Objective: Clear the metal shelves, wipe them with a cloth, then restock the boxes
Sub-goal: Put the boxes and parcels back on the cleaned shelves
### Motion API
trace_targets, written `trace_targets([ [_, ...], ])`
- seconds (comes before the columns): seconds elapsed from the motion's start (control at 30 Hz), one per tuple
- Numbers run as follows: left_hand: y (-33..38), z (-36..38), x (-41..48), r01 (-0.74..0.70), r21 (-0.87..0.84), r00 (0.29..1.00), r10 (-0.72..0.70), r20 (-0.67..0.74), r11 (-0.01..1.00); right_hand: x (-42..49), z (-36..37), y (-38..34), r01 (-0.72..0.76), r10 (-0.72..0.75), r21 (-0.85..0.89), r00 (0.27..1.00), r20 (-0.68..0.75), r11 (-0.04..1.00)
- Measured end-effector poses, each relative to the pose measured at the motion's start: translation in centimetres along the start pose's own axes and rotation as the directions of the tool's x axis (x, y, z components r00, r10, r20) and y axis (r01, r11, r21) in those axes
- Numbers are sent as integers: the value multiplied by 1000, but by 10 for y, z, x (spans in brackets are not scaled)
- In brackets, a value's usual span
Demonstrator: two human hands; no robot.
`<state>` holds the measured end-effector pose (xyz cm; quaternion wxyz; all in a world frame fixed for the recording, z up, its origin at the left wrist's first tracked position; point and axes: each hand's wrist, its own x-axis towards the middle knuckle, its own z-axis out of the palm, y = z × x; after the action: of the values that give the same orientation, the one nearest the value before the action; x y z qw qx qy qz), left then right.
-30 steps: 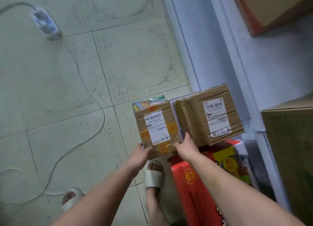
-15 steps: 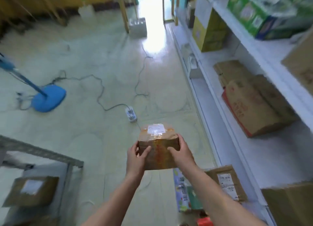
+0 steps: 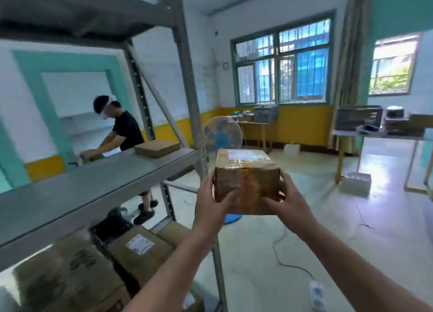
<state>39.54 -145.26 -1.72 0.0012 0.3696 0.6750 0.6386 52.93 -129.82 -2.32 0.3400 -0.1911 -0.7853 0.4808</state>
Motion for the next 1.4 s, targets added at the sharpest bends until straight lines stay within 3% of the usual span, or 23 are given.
trace_targets([
  [0.13,5,-124,15,-82,97,981,98,-168,992,42,106,-59,173,-181,73,976,118,982],
  [0.3,4,-228,32,-54,220,952,116,-282,974,90,213,-108,243,-283,168,916,285,955],
  [0.5,-28,-296,64,161,370,932,-18,-362,915,144,293,-123,245,-265,107,825,499,964],
  [0.7,-65,-304,114,324,493,916,-137,-377,807,209,333,-104,287,-251,41,750,612,957],
  [1.0,-95,-291,170,458,469,863,-250,-439,755,300,367,-76,348,-260,27,646,717,937],
  [1.13,-101,-284,178,471,520,848,-202,-491,713,309,384,-66,397,-286,11,642,711,918],
  [1.4,-103,-282,174,534,566,831,-268,-488,627,305,386,-60,424,-289,-36,674,680,905],
])
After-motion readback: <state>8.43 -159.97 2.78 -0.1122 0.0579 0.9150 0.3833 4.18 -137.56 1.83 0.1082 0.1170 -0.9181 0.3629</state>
